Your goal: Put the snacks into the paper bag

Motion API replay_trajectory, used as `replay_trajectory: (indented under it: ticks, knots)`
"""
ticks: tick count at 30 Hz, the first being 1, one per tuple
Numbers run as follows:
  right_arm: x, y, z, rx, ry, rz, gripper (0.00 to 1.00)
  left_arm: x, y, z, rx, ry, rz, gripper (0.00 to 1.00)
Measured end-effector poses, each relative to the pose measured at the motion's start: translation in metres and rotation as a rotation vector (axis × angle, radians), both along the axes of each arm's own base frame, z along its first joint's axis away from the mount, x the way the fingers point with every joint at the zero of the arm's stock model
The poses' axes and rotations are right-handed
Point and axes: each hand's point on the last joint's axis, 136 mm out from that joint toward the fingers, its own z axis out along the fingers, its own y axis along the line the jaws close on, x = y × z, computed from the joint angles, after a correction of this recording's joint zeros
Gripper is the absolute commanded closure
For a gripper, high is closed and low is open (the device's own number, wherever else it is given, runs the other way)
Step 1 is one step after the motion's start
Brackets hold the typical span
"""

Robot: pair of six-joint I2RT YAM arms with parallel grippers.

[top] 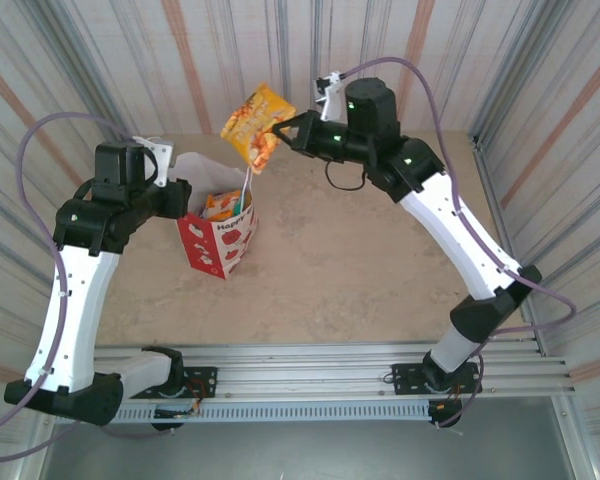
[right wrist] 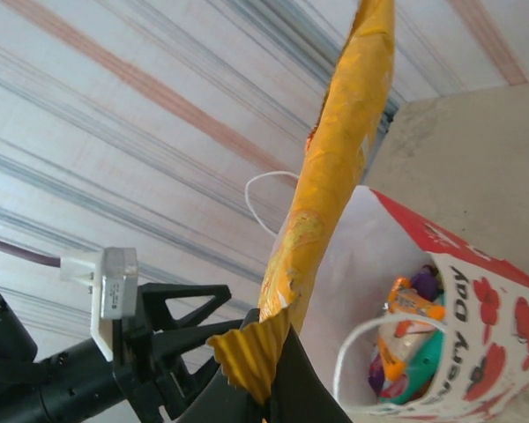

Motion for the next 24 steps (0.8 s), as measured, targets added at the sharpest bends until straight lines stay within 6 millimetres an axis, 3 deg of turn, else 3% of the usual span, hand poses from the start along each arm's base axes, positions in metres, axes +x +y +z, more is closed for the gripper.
replay_trajectory:
  ticks: [5,12,24]
  knots:
    - [0.001,0.038,-0.011,-0.026,0.03,0.046,1.0,0.005,0.014,-0.004,0.019,0.014,0.054,0.37]
    - [-0.002,0.08,-0.052,-0.113,0.114,0.099,1.0,0.008,0.037,-0.006,-0.009,0.022,0.138,0.37]
    - [0.007,0.102,-0.115,-0.233,0.216,0.09,1.0,0.008,0.037,-0.007,-0.019,0.026,0.138,0.37]
